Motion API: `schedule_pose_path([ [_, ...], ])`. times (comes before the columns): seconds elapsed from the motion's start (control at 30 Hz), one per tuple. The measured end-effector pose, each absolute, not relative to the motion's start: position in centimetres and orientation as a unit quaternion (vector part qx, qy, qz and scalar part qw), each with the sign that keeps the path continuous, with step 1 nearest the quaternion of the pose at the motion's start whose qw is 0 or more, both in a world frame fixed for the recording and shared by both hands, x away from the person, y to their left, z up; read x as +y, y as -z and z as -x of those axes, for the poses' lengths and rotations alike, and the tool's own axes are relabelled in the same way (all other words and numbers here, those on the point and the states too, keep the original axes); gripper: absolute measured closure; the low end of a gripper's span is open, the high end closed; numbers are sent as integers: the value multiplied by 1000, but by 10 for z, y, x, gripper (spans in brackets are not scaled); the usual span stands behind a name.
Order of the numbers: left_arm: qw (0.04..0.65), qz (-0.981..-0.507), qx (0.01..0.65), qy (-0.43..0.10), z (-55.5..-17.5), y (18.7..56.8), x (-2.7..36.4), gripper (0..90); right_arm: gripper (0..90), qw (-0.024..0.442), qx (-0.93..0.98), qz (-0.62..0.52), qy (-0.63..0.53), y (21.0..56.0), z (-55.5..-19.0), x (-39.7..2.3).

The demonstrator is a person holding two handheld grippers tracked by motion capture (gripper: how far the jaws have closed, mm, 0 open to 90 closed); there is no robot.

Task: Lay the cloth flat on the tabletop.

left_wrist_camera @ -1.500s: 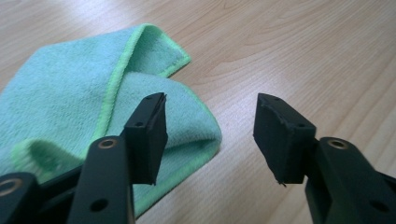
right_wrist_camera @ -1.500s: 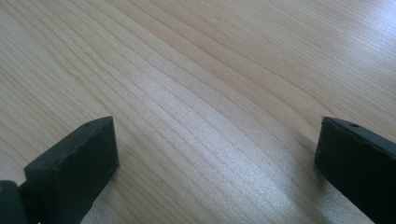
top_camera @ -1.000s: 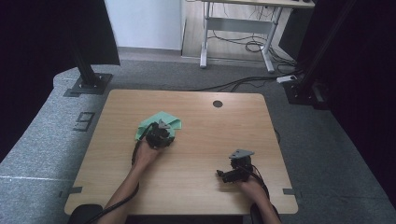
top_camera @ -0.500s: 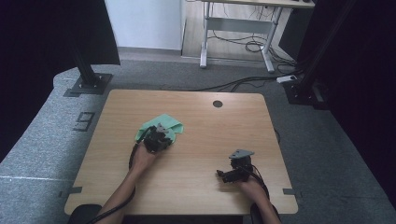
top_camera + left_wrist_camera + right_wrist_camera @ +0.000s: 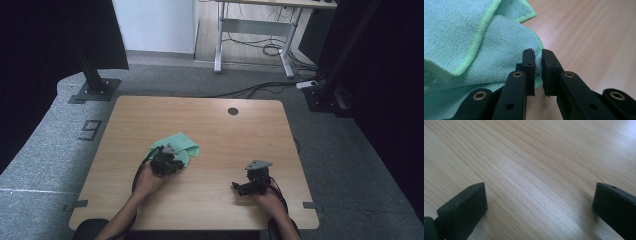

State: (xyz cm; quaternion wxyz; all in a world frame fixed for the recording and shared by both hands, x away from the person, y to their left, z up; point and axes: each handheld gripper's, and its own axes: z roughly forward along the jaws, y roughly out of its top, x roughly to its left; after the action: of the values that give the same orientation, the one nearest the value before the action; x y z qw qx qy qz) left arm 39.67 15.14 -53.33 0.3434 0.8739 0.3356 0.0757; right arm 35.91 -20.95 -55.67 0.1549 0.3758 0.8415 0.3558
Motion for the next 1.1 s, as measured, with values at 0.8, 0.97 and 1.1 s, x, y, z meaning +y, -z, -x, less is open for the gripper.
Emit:
schedule_pose_path([
  [0.8,354,-871,326,-99,-353,533,162,496,50,137,840,-374,-369,549,-379,-187],
  [0.97,346,-871,329,-116,-352,536,159,406,50,130,846,-363,-369,543,-395,-164],
  [1.1,341,-873,327,-123,-351,539,158,366,50,129,850,-350,-371,539,-407,-141],
])
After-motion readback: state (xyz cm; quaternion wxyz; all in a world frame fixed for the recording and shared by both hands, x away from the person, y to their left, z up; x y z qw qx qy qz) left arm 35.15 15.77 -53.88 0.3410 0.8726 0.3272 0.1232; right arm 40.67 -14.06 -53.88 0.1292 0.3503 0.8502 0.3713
